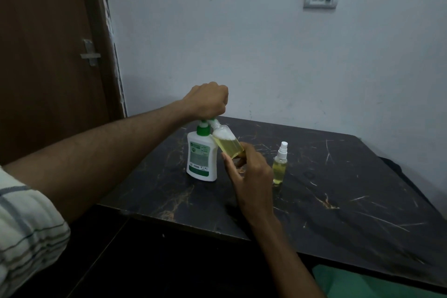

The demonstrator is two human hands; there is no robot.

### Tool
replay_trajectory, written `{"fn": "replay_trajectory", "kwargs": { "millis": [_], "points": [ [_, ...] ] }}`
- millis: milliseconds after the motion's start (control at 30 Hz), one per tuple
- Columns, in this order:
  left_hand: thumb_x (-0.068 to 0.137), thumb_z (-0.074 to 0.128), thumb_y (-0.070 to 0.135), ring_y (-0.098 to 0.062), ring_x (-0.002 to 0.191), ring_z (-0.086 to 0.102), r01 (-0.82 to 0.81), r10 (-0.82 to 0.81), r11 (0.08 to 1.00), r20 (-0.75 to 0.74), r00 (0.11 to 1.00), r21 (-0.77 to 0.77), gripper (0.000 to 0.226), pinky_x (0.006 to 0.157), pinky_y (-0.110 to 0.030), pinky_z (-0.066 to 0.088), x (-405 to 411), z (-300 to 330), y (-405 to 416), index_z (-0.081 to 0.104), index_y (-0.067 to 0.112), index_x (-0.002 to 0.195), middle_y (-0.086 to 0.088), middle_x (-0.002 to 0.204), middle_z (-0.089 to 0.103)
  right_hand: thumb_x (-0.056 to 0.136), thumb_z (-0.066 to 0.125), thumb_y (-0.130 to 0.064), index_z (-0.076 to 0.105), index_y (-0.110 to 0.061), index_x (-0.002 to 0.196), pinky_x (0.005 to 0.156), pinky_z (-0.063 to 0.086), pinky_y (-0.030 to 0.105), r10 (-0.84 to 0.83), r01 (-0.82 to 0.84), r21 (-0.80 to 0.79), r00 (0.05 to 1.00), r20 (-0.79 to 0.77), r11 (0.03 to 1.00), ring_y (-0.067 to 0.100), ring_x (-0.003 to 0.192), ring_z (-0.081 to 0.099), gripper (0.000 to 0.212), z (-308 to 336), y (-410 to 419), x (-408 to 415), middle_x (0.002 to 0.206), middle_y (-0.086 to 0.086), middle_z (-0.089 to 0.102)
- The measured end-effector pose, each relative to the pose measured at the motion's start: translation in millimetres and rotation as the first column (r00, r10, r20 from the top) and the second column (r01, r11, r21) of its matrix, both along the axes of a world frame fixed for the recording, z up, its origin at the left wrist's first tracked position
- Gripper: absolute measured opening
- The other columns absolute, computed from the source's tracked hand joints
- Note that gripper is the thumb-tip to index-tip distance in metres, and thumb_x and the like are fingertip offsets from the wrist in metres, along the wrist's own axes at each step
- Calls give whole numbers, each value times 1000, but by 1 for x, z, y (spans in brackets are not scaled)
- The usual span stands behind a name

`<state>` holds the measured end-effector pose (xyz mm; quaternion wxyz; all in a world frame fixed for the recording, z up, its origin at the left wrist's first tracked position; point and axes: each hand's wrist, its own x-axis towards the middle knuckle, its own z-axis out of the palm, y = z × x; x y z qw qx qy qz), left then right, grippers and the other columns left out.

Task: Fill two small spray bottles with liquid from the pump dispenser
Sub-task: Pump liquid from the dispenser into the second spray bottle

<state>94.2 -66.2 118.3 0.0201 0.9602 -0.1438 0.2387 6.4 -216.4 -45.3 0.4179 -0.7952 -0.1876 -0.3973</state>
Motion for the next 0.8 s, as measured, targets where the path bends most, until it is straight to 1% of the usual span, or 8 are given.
{"fn": "replay_trajectory", "kwargs": {
  "millis": [167,300,400,467,533,600,667,800],
  "points": [
    [86,54,5,-22,79,57,12,-12,1000,-4,1000,-2,21,64,-33,37,0,-4,0,47,21,75,-5,89,63,97,60,-49,62,-20,127,72,57,33,-3,3,-10,1000,-5,1000,10,83,60,42,-2,0,2,96,-4,66],
    [85,53,4,-16,69,52,-10,9,998,-8,1000,-65,21,62,-32,36,1,-2,3,48,22,74,-1,85,60,97,60,-49,62,-21,127,71,57,34,9,-9,-4,1000,-4,1000,10,83,60,41,-2,0,1,94,-6,64],
    [86,52,5,-23,78,60,-18,17,994,-5,1000,-105,12,67,-36,42,4,-1,5,58,16,88,-3,91,64,97,60,-48,62,-22,127,71,57,34,13,-13,2,1000,-8,1000,9,83,59,40,-1,1,1,94,-7,64],
    [87,52,6,-25,84,61,-31,29,989,-18,999,-144,12,72,-37,45,7,-2,7,59,16,91,-3,93,64,98,60,-47,61,-24,125,70,56,33,26,-26,19,1000,-4,999,9,82,59,36,-1,1,2,92,-8,62],
    [84,51,6,-24,77,57,-38,34,982,-25,999,-186,14,70,-37,43,11,-1,8,53,19,79,-1,83,60,99,63,-43,62,-24,122,70,55,33,39,-38,47,999,-5,998,7,82,58,30,-1,0,4,91,-10,61],
    [77,47,4,-22,65,46,-41,37,973,-25,999,-227,24,62,-35,37,13,0,9,40,22,64,2,66,46,100,65,-39,64,-22,119,71,56,33,44,-43,74,999,-12,996,4,83,60,25,-1,-1,6,92,-11,62],
    [73,46,3,-21,58,38,-54,50,962,-23,998,-266,26,59,-34,34,14,1,10,35,22,59,3,60,38,100,66,-36,66,-21,116,72,57,29,45,-43,102,999,-17,994,2,85,61,22,0,-2,6,93,-11,64],
    [69,45,1,-19,54,34,-85,77,932,-37,996,-352,23,58,-32,34,17,-1,12,36,18,57,2,57,37,99,68,-32,62,-30,110,72,49,10,40,-39,135,999,-5,990,-1,83,63,12,6,-2,2,87,-13,64]
  ]
}}
